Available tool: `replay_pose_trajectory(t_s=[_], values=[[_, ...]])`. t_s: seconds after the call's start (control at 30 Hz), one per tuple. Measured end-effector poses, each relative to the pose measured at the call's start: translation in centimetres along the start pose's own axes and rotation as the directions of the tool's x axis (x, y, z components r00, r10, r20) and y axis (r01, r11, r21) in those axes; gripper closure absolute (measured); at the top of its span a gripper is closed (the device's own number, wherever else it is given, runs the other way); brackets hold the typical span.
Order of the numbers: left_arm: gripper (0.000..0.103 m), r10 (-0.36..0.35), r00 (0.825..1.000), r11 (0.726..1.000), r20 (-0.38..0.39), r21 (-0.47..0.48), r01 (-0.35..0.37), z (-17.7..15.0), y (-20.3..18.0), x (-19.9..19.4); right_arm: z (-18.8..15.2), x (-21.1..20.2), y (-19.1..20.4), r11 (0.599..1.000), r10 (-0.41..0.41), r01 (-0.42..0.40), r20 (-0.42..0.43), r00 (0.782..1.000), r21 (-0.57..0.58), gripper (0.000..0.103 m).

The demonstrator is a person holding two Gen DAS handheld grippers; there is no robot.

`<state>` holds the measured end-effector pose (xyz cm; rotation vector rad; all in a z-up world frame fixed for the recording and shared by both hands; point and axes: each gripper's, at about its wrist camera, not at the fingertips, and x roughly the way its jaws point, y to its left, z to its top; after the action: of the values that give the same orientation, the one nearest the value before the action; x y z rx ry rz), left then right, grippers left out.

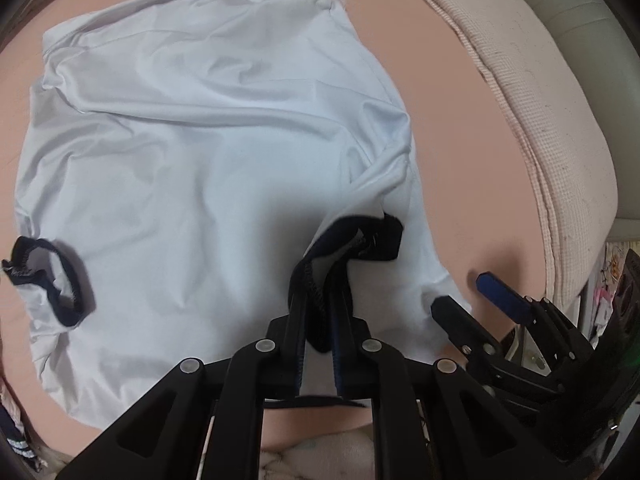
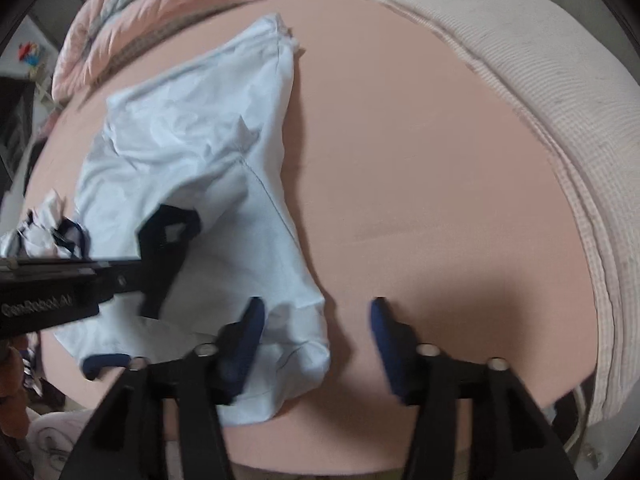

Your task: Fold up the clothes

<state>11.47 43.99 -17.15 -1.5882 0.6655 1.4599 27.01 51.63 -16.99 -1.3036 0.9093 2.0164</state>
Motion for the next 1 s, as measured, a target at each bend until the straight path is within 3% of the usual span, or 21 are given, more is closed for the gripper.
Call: replay_pose_trajectory(t_s=[0.13,0.33,0.47,0.5,0.57,0.6,0.63,0.77,1.0], values=[[0.093,0.036,0.998,0.999,0.045,0.025,-0.037,-1.5,0.3,-1.7,-0.4,-1.7,0.3,0.999,0.041,-0.041,0.001,0.999,0.021,0.043],[0.093,-0.008,0.998,0.999,0.068,-0.033,0.01,-3.6,2.6,-3.7,-0.9,-3.2,3.0,0.999,0.034,-0.034,-0.004,0.999,-0.031,0.043],[0.091,0.026,0.993,0.998,0.119,-0.059,-0.019,-4.0,4.9,-6.1,-0.8,-3.6,5.1,0.997,0.064,-0.064,-0.003,0.998,-0.035,0.043],[0.083,0.043,0.99,0.997,0.137,-0.067,-0.034,-4.8,5.4,-6.5,-0.8,-3.9,5.5,0.997,0.061,-0.061,-0.001,0.998,-0.04,0.043],[0.051,0.065,0.983,0.996,0.171,-0.07,-0.054,-5.4,6.5,-7.3,-0.9,-4.4,6.4,0.997,0.054,-0.053,0.005,0.999,-0.05,0.043],[0.028,0.068,0.98,0.996,0.187,-0.071,-0.055,-6.0,7.4,-7.9,-0.9,-4.6,6.9,0.997,0.047,-0.047,0.008,0.999,-0.056,0.043],[0.024,0.067,0.977,0.996,0.204,-0.074,-0.053,-6.4,8.2,-8.5,-1.0,-4.9,7.3,0.997,0.046,-0.046,0.011,0.999,-0.062,0.043],[0.024,0.036,0.969,0.994,0.245,-0.109,-0.01,-5.7,9.4,-8.6,-1.5,-5.6,9.2,0.994,0.052,-0.051,0.009,0.999,-0.1,0.043],[0.024,0.124,0.947,0.987,0.298,-0.133,-0.088,-6.2,11.7,-8.9,-1.4,-4.6,13.3,0.982,0.026,-0.028,-0.013,1.0,-0.187,0.043]])
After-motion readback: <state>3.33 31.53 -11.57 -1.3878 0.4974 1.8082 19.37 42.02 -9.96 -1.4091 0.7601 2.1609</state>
